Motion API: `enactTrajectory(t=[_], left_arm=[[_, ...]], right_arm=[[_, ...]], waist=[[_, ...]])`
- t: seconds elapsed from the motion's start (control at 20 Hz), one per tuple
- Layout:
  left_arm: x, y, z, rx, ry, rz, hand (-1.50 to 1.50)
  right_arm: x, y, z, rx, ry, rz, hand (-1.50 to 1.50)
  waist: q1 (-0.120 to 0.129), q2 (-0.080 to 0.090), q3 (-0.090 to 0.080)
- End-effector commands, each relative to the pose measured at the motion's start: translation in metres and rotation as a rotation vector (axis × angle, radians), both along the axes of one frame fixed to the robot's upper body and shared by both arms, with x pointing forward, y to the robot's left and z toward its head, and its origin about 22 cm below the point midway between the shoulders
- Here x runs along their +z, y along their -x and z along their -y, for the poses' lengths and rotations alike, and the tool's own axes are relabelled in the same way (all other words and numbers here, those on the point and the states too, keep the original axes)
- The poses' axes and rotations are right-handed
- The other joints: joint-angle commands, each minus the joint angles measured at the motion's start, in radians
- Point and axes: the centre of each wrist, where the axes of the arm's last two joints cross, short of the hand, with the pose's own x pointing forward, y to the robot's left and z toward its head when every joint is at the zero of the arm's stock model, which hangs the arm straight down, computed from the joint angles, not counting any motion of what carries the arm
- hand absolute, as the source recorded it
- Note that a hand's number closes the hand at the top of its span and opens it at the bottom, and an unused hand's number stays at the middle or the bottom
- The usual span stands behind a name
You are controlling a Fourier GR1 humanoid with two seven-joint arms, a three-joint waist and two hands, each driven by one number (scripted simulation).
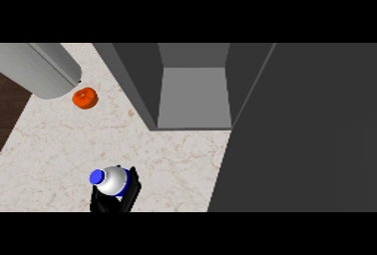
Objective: Pick up the bottled water, place it into the cabinet and close the cabinet
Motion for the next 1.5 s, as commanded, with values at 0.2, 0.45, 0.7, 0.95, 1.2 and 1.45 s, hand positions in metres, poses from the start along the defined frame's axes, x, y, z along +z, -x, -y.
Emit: enactTrajectory(t=[0.2, 0.45, 0.7, 0.95, 1.2, 1.45], left_arm=[[-0.002, -0.004, -0.001, -0.007, -0.015, 0.137, 1.50], [0.010, -0.022, -0.036, -0.449, -0.004, 0.131, 1.50], [0.024, -0.046, -0.049, -0.723, 0.023, 0.181, 1.50], [0.027, -0.046, -0.057, -0.755, 0.008, 0.174, 1.50], [0.052, -0.050, -0.056, -0.817, 0.066, 0.198, 1.50], [0.089, -0.063, -0.034, -0.836, 0.074, 0.206, 1.50]], right_arm=[[0.017, 0.009, 0.006, -0.047, 0.010, 0.058, -1.50], [0.010, 0.004, 0.003, 0.005, 0.008, 0.077, -1.50], [0.010, 0.004, 0.003, -0.006, 0.013, 0.056, -1.50], [0.024, 0.018, 0.010, -0.022, 0.001, 0.069, -1.50], [0.034, 0.016, 0.006, -0.010, 0.002, 0.068, -1.50], [0.018, 0.015, 0.004, -0.029, -0.003, 0.055, -1.50]], waist=[[0.005, 0.001, 0.000], [-0.021, 0.000, -0.001], [-0.012, 0.000, -0.001], [0.000, 0.000, 0.000], [0.009, -0.001, -0.001], [0.005, -0.001, 0.001]])
